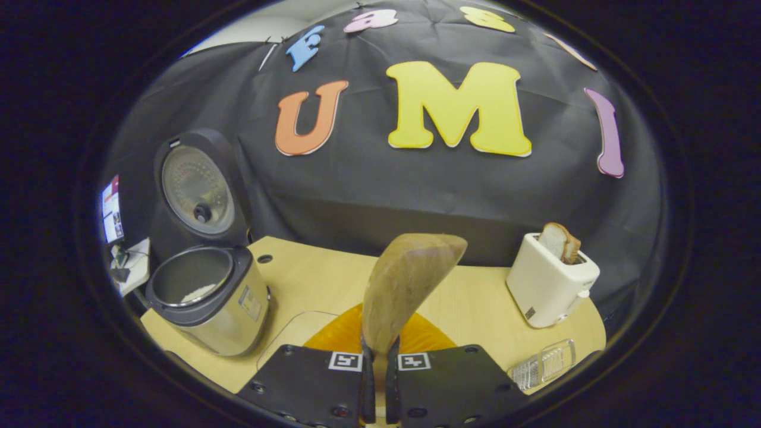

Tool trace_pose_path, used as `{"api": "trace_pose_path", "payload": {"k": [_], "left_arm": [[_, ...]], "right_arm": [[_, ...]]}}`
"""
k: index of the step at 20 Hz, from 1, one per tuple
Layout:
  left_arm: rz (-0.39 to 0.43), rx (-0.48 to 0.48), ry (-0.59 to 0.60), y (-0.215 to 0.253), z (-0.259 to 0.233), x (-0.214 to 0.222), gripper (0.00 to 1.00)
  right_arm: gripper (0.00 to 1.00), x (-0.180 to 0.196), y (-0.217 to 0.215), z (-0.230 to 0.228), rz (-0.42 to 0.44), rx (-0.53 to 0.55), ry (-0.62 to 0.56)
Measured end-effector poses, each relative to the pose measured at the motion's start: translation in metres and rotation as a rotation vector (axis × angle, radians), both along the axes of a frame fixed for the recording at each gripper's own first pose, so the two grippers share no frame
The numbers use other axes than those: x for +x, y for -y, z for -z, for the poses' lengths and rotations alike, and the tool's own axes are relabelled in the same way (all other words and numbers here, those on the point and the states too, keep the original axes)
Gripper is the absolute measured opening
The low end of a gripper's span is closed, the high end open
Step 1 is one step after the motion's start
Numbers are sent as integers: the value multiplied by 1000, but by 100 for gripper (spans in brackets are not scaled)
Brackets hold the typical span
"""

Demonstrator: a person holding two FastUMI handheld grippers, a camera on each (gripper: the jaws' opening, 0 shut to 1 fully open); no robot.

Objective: Close the left gripper, press the button to open the rice cooker; take a wooden spoon from the chopstick holder with the right hand, scoop a spoonful of rice and pour it into the rice cooker, then put the wooden spoon back into the chopstick holder.

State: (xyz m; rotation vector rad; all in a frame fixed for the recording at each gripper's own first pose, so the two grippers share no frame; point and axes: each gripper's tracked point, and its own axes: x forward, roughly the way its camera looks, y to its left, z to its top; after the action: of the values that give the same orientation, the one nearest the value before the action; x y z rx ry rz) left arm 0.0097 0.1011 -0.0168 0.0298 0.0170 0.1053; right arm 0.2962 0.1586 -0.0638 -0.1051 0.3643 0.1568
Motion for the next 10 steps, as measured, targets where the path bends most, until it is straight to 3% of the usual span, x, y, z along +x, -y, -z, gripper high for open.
{"api": "trace_pose_path", "payload": {"k": [4,10], "left_arm": [[2,-31,-3,-3,3,2,100],[-2,-61,-7,-9,6,3,100]], "right_arm": [[7,13,-4,36,18,-109,-21],[7,12,-7,71,7,-355,4]]}}
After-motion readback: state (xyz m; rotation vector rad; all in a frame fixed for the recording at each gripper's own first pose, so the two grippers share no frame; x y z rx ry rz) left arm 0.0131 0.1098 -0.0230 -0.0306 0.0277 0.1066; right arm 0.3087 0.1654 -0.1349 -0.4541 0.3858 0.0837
